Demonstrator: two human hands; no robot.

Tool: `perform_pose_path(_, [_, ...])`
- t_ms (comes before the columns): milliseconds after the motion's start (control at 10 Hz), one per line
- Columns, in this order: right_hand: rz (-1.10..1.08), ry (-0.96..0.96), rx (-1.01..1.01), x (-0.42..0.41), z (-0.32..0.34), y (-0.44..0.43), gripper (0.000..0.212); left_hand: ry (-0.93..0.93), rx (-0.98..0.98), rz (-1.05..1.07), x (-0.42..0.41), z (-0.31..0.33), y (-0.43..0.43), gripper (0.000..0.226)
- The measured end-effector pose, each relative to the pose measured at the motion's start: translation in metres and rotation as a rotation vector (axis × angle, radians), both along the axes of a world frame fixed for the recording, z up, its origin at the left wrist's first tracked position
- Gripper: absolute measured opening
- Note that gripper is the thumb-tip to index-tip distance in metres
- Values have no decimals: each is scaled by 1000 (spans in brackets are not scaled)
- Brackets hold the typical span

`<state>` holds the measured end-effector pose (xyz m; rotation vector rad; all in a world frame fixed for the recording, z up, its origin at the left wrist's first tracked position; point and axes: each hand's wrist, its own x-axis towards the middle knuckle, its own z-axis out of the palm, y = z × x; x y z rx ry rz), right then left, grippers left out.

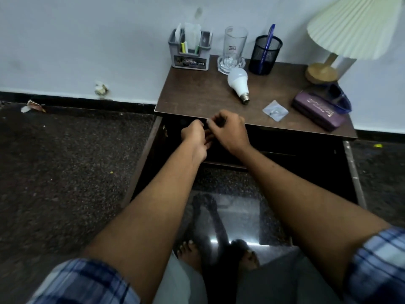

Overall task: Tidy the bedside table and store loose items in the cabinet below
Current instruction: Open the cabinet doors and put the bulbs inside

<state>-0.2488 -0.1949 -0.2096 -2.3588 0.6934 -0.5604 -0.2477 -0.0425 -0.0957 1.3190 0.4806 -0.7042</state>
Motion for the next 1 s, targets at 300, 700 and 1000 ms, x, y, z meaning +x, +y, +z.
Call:
perform_pose_path(300, [-255,-2,111,-21,123,3,52,-47,110,-93,5,-17,23,35])
perform_pose_path(700, [-299,103,108,-4,113,-25,34,-70,74,-191,20,-39,2,35])
perform_pose_path(1000, [-125,-223,427,-54,87,15,24,-98,51,-219,21,-30,16,21])
